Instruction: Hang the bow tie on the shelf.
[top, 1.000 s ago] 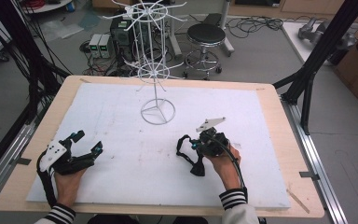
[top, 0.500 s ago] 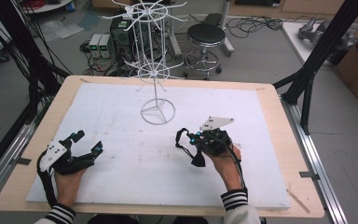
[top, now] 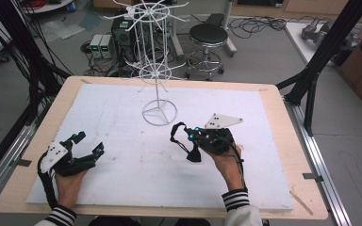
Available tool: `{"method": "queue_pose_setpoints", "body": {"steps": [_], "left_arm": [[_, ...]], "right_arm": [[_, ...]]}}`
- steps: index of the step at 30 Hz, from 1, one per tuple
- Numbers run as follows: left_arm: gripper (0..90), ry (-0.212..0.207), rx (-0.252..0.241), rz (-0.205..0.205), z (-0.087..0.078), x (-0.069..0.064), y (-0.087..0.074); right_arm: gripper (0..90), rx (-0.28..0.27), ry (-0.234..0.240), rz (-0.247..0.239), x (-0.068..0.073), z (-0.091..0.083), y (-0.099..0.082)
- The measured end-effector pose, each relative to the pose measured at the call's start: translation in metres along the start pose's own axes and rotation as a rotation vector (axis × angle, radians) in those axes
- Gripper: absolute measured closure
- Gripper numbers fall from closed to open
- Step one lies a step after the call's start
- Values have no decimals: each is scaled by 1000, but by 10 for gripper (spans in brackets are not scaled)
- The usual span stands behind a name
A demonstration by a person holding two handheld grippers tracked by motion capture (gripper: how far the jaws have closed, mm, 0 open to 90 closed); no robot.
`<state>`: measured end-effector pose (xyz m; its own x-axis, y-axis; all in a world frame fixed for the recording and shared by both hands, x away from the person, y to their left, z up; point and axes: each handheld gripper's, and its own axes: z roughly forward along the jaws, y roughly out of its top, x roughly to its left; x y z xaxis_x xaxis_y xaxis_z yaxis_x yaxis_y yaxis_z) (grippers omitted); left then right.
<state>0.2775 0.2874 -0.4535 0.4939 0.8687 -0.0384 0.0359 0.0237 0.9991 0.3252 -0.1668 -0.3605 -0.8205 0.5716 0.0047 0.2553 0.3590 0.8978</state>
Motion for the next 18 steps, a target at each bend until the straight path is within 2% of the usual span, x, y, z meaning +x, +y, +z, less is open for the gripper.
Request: {"method": "queue_pose_setpoints", "body": {"steps": [5,7,8,10,13,14,18], "left_arm": [[152,-1,0,-1,0,0,0],[153,-1,-1,-2,0,0,0],[152,-2,-2,-1,0,0,0],[152,-3,-4,-5,0,0,0],[152,-3,-4,-5,0,1,0],[152,-2,-4,-6,0,1,0],[152,-3,-7,-5,0,1,0]], "right_arm": [[886,-9,22,-9,3,1,13],[885,-18,26,-27,4,3,19],[885,-35,47,-32,6,4,26],[885,-44,54,-40,6,6,30],[885,-47,54,-47,7,8,35],[884,-71,55,-51,8,8,38],[885,-94,55,-53,8,10,42]]}}
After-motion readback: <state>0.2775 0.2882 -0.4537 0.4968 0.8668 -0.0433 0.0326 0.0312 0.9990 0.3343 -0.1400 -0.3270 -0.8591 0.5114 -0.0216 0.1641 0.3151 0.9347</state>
